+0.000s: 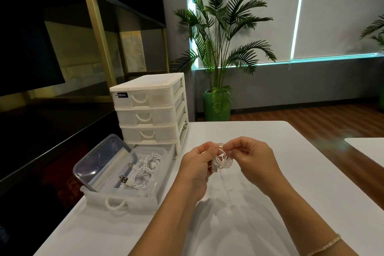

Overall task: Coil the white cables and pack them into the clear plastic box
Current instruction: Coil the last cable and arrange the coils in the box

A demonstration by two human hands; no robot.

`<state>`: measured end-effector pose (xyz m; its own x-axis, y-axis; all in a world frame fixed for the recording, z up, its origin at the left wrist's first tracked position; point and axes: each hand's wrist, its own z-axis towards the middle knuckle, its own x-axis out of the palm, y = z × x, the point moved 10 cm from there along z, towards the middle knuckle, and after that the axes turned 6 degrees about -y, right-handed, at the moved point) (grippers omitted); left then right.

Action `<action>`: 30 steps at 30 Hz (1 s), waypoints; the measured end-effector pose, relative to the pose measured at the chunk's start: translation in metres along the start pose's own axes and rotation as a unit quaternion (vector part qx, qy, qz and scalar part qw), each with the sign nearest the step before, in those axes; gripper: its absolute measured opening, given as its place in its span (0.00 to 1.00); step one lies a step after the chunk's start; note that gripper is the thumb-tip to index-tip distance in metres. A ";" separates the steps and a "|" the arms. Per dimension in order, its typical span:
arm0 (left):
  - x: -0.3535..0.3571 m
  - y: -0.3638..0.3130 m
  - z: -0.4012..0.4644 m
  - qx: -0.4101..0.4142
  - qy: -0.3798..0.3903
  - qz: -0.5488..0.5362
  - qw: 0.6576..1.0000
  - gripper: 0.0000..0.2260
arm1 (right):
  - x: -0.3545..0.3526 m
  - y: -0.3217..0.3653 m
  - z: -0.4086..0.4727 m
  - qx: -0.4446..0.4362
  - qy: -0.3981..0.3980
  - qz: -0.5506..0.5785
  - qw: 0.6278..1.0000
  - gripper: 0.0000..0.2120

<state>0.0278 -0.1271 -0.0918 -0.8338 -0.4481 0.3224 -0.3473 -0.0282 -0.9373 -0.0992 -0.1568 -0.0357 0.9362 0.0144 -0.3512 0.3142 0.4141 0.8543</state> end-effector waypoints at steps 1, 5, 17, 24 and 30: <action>-0.001 0.000 0.001 -0.005 -0.004 -0.009 1.000 0.13 | 0.000 -0.002 0.000 0.002 0.004 -0.004 1.000 0.10; -0.007 -0.003 0.001 -0.012 -0.015 -0.056 0.998 0.20 | 0.007 -0.003 -0.001 -0.015 0.026 -0.061 0.998 0.05; 0.002 -0.026 -0.007 0.168 0.019 0.166 0.971 0.09 | 0.014 -0.010 -0.004 0.038 0.056 -0.056 0.996 0.14; 0.005 -0.033 -0.010 0.249 -0.001 0.287 0.925 0.10 | 0.013 -0.022 -0.005 0.119 0.044 0.054 0.990 0.14; -0.024 -0.045 -0.004 0.284 -0.111 0.323 0.896 0.12 | 0.005 -0.018 -0.003 0.112 0.017 0.086 0.990 0.16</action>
<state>0.0616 -0.1112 -0.0567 -0.6552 -0.6989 -0.2869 0.5035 -0.1208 -0.8555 -0.1010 -0.1611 -0.0540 0.9742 0.0998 -0.2025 0.1809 0.1915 0.9647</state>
